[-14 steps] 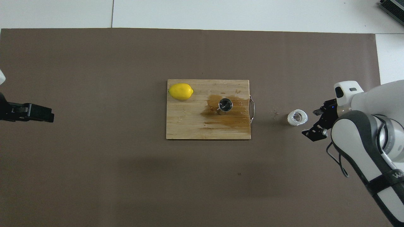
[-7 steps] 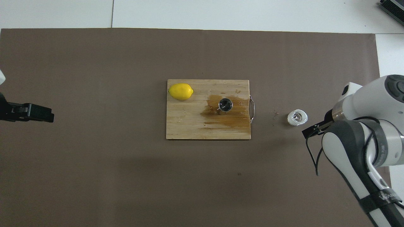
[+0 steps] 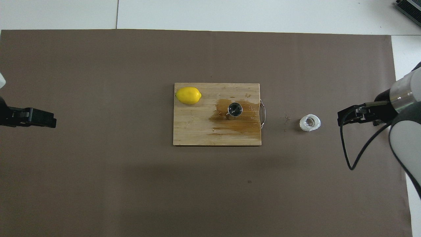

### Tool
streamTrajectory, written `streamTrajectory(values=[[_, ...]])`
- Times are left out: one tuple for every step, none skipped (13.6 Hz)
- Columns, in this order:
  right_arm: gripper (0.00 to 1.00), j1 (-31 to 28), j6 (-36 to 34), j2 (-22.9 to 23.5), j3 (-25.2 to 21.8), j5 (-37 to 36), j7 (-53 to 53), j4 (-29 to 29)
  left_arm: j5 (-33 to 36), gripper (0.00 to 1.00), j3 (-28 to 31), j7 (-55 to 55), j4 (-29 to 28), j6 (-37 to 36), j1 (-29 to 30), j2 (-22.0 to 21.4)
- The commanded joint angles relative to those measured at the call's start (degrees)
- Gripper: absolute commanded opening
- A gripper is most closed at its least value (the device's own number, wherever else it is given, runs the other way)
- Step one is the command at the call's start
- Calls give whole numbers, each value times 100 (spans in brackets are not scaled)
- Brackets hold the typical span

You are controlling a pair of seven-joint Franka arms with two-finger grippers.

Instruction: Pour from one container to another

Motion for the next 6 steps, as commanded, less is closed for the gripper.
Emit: streamTrajectory(values=[[100,-108,-370,-70,0,154,208,470,27,100,7,-54,-151,-16,11,-153],[100,-117,-370,-159,0,136,155,426,27,100,7,-54,-151,-16,11,-153],[100,-126,-361,-168,-9,136,155,399,27,100,7,-54,-151,-16,11,-153],[100,-230,-335,-168,-9,136,146,390,27,100,7,-54,-151,-16,11,-153],[100,-344,-335,-168,-9,136,137,390,27,100,7,-54,-151,-24,11,-153],[100,-371,-335,-168,-9,136,137,390,27,100,7,-54,-151,-24,11,-153]])
